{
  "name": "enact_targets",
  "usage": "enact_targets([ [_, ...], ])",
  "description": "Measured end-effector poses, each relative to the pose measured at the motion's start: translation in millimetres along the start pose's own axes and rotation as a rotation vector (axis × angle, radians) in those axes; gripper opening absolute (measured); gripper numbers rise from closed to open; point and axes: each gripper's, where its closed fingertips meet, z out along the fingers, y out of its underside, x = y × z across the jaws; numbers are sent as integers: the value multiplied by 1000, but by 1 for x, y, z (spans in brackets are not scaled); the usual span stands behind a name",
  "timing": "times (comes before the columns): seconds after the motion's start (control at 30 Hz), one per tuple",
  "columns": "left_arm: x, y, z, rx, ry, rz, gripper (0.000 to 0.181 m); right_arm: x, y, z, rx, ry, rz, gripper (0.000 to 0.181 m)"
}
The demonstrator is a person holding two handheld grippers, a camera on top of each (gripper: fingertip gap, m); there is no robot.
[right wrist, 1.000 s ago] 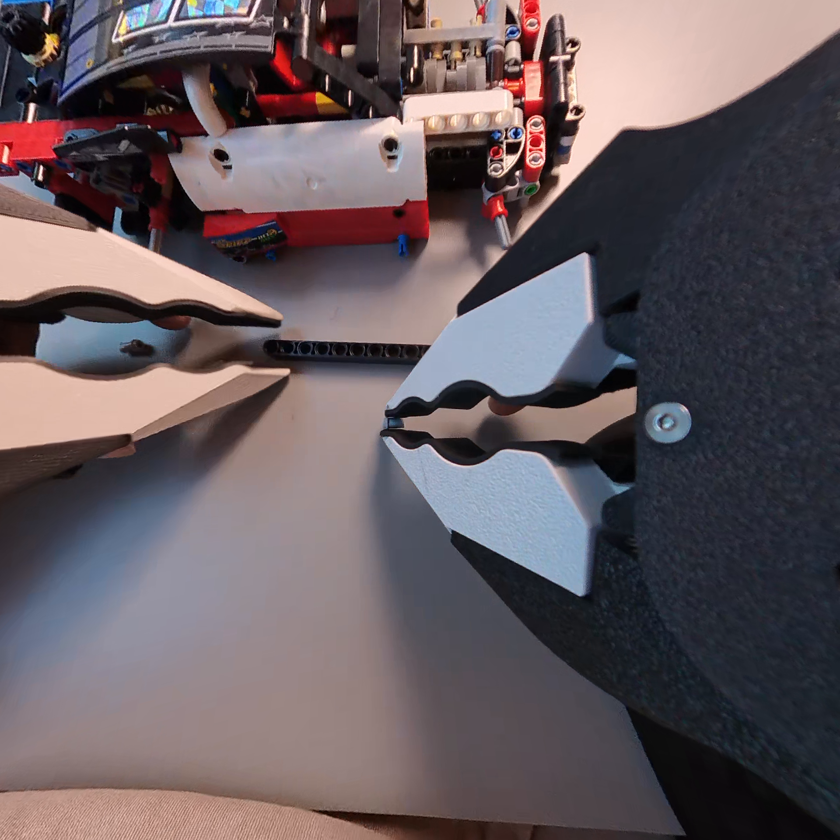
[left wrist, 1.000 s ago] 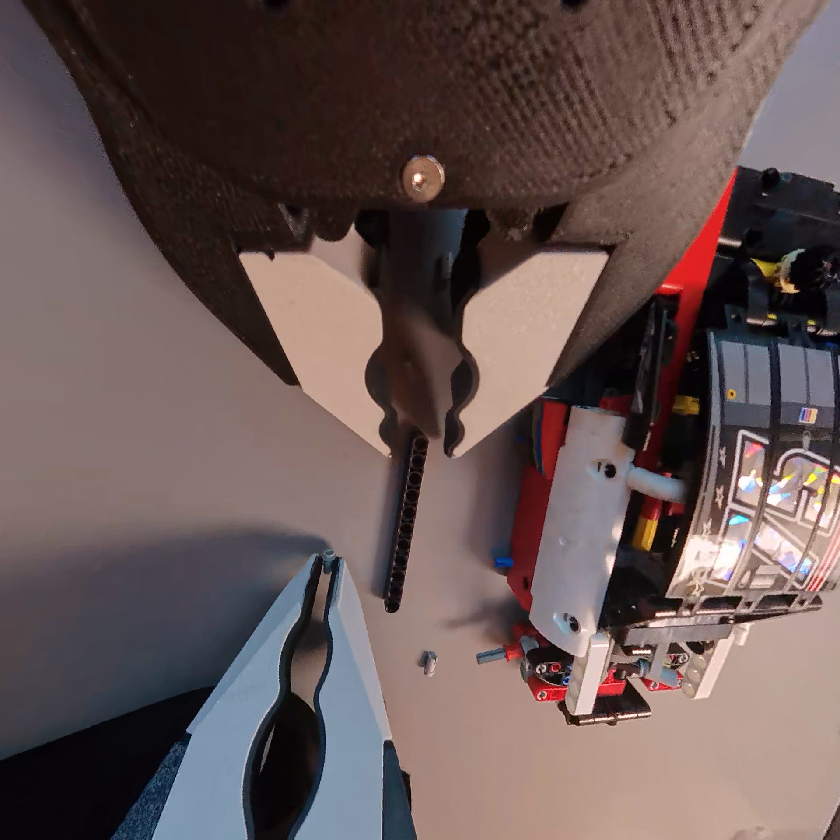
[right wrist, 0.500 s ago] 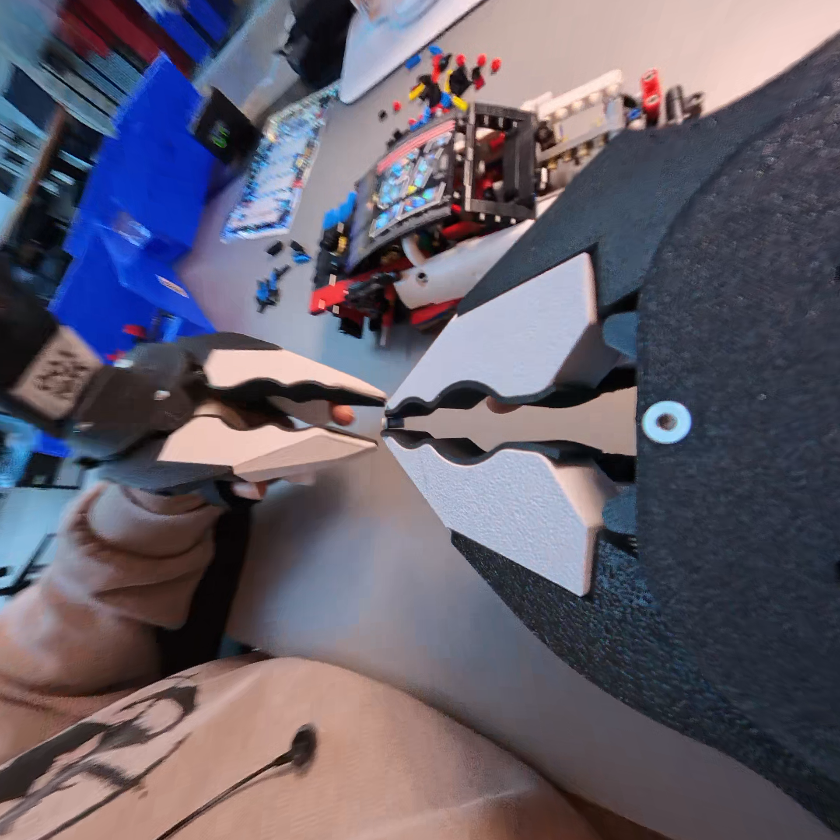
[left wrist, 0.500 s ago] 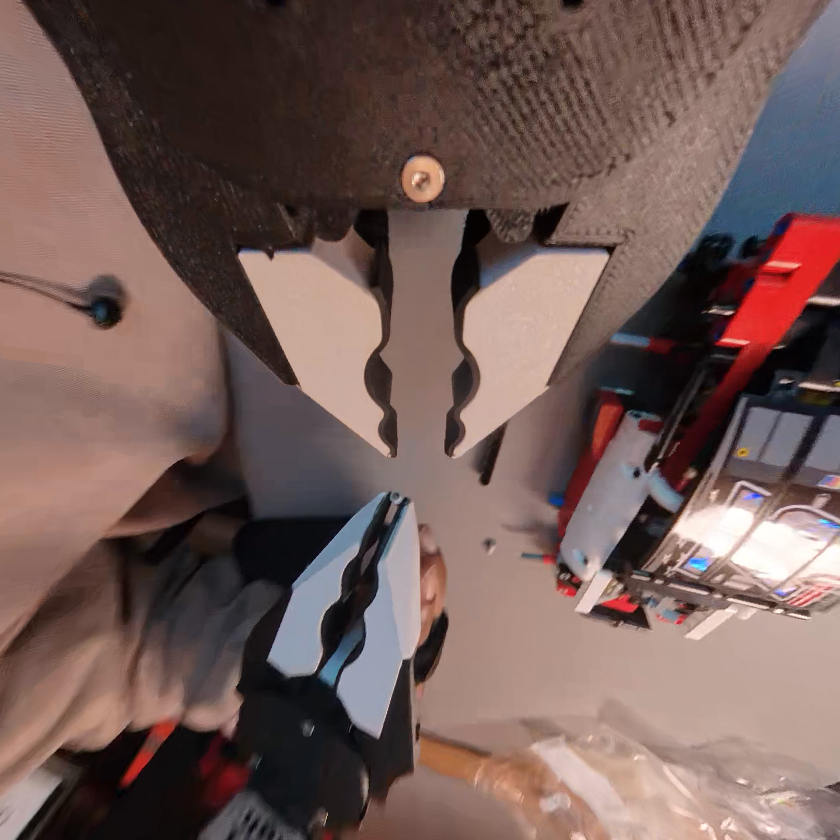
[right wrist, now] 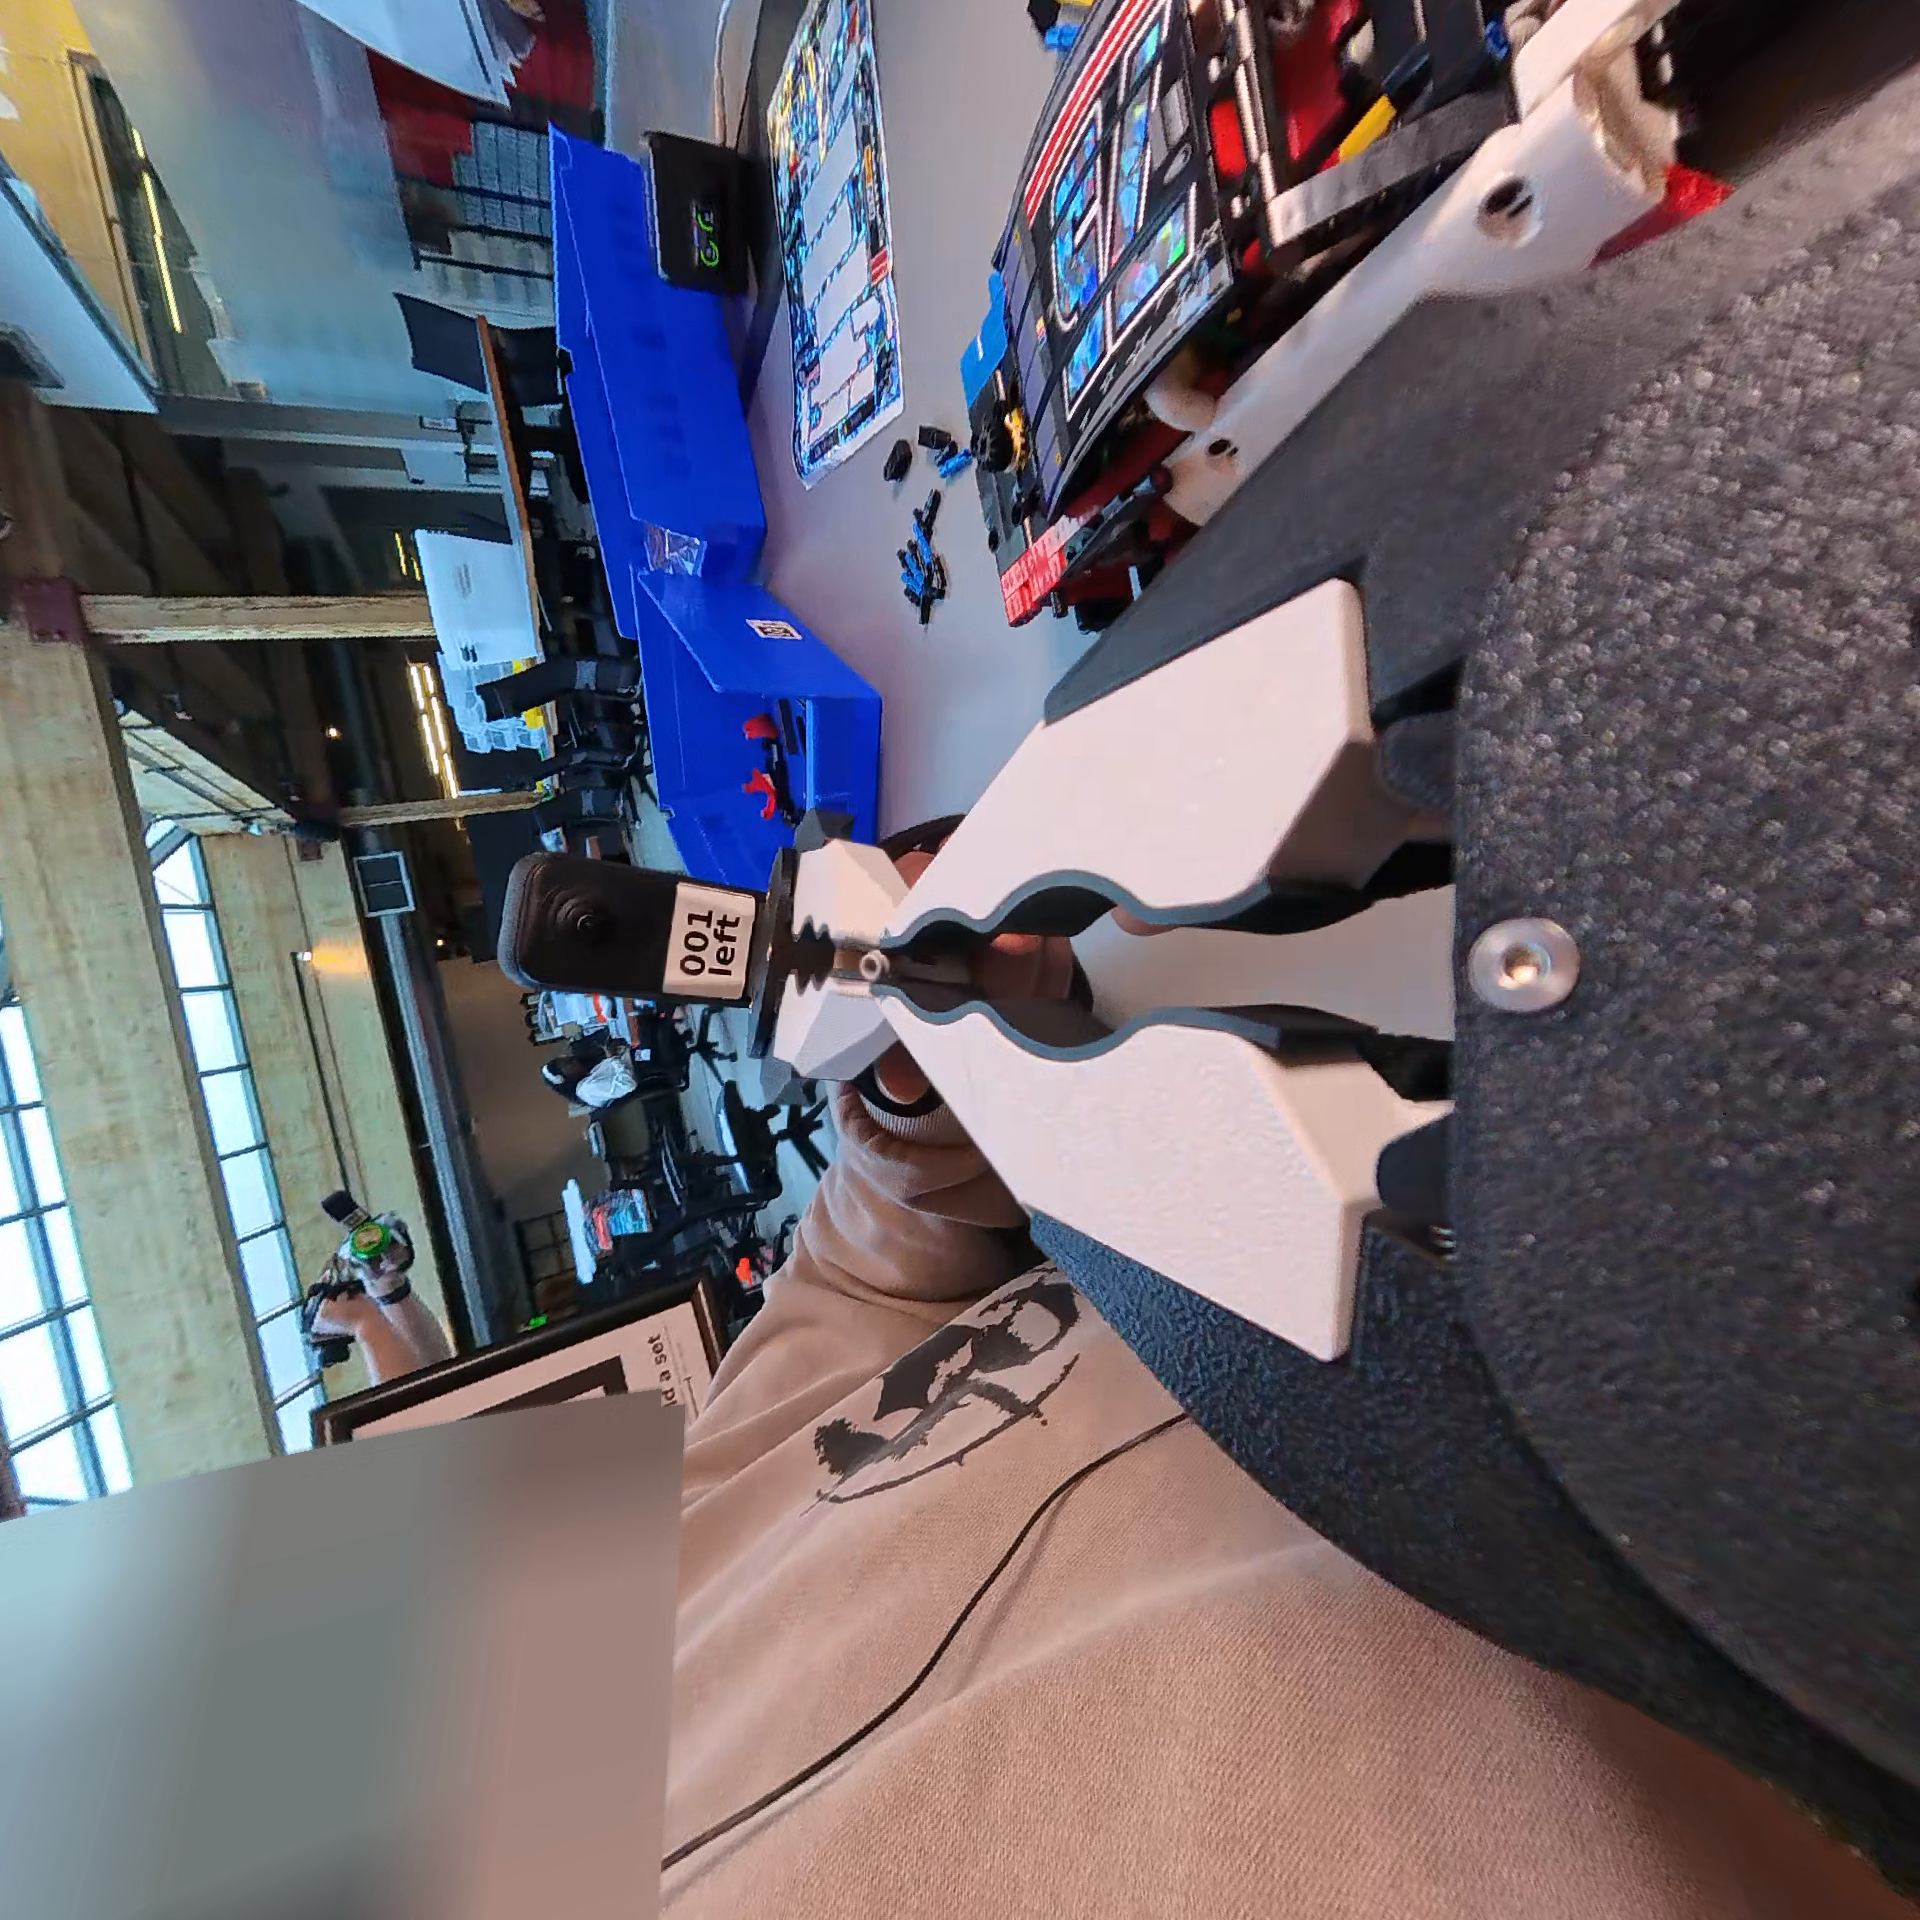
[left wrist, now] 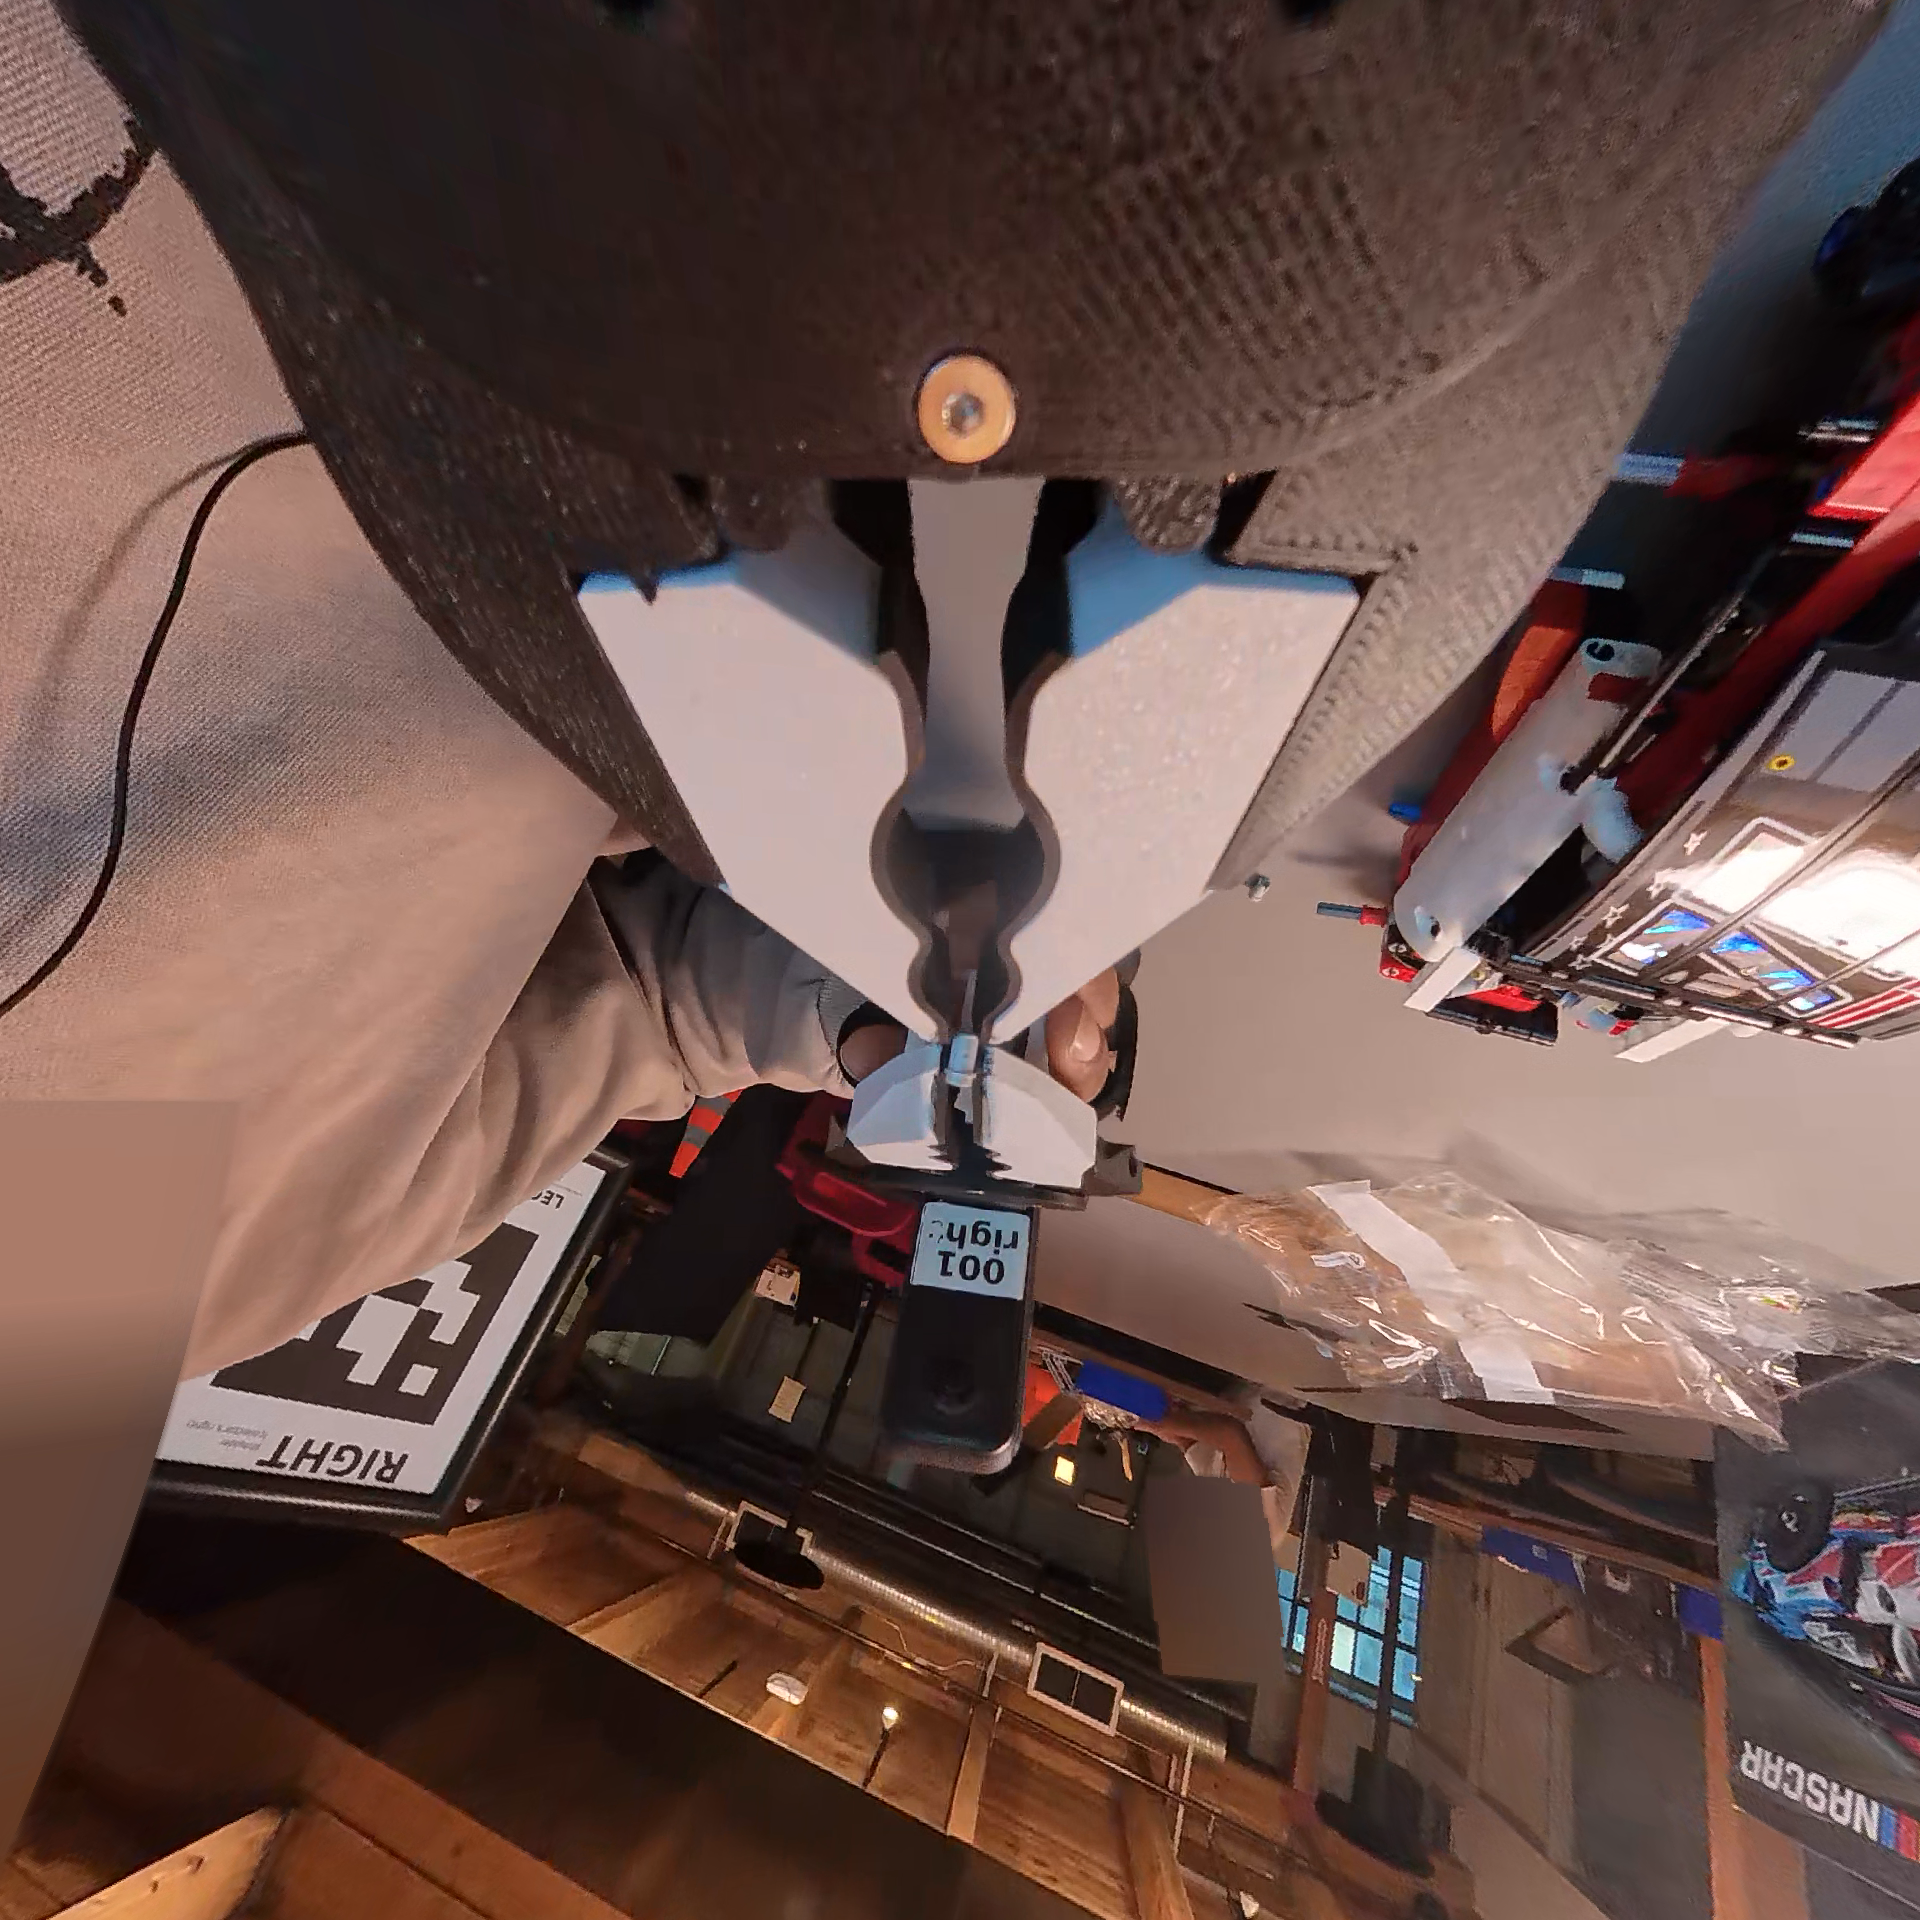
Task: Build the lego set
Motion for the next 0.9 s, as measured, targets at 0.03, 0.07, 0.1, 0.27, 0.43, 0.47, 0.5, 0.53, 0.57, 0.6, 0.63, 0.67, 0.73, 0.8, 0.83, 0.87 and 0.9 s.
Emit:
enact_targets([
  [0.03, 0, -2, -1, 9, 2, -8, 0, 1, 0, 0, 7, -4, 13, 0],
  [0.07, 0, -3, -2, 14, 6, -14, 0, 2, 2, 0, 4, 1, 18, 0],
  [0.1, 1, -3, -2, 11, 7, -14, 0, 4, 4, 0, -6, 9, 8, 0],
  [0.27, -4, 2, -3, -22, -16, -4, 0, 6, 8, 1, -30, 24, -16, 0],
  [0.43, -38, 24, -12, -128, -172, 7, 0, 27, 22, -6, -137, 142, -79, 0],
  [0.47, -44, 26, -15, -141, -201, 15, 0, 30, 24, -9, -159, 160, -98, 0],
  [0.5, -48, 25, -18, -143, -222, 21, 0, 31, 24, -11, -164, 168, -105, 0],
  [0.53, -52, 23, -21, -137, -241, 25, 0, 31, 22, -13, -162, 171, -101, 0],
  [0.57, -55, 20, -23, -126, -258, 25, 0, 32, 22, -15, -161, 173, -95, 0],
  [0.6, -58, 17, -26, -114, -271, 21, 0, 33, 22, -16, -165, 178, -96, 0],
  [0.63, -60, 15, -28, -104, -284, 16, 0, 34, 23, -17, -171, 184, -102, 0],
  [0.67, -63, 13, -29, -97, -295, 14, 0, 34, 25, -18, -176, 186, -104, 0],
  [0.73, -67, 13, -32, -88, -313, 9, 0, 33, 29, -17, -184, 176, -96, 0],
  [0.8, -70, 13, -33, -84, -320, 2, 0, 32, 33, -15, -199, 163, -95, 0],
  [0.83, -71, 13, -34, -86, -322, 2, 0, 31, 36, -14, -211, 157, -99, 1],
  [0.87, -72, 13, -35, -89, -325, 7, 0, 31, 38, -13, -223, 151, -103, 1],
  [0.9, -74, 12, -36, -91, -331, 17, 0, 30, 40, -12, -234, 145, -106, 1],
])
